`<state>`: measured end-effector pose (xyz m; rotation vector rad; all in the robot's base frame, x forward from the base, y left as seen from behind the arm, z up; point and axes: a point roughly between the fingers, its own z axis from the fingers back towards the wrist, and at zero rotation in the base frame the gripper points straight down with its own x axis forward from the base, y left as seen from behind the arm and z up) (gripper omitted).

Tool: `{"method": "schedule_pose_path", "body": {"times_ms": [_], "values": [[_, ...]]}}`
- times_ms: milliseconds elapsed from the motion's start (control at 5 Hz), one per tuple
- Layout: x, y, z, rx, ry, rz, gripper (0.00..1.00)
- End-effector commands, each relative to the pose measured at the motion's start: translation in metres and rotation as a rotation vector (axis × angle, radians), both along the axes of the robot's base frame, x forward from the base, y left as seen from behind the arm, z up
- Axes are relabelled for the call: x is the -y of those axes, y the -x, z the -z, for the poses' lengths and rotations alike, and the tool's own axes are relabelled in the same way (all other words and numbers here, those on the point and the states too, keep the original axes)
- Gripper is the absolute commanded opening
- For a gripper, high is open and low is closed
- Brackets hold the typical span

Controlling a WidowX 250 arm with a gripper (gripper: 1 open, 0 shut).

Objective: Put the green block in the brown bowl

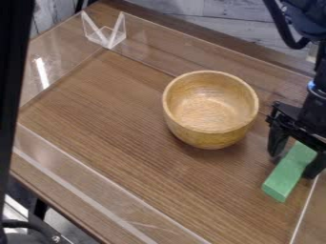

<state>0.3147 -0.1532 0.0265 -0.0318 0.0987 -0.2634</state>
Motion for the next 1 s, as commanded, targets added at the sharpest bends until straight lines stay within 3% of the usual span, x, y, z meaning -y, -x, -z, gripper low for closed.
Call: {"method": "schedule_pose_path", "body": {"times_ms": [0, 800], "values": [[0.0046, -0.0114, -0.0096, 0.047, 0.023, 0.004, 1.0], [0.0013, -0.0152, -0.0021, 0.04, 0.024, 0.001, 1.0]]}}
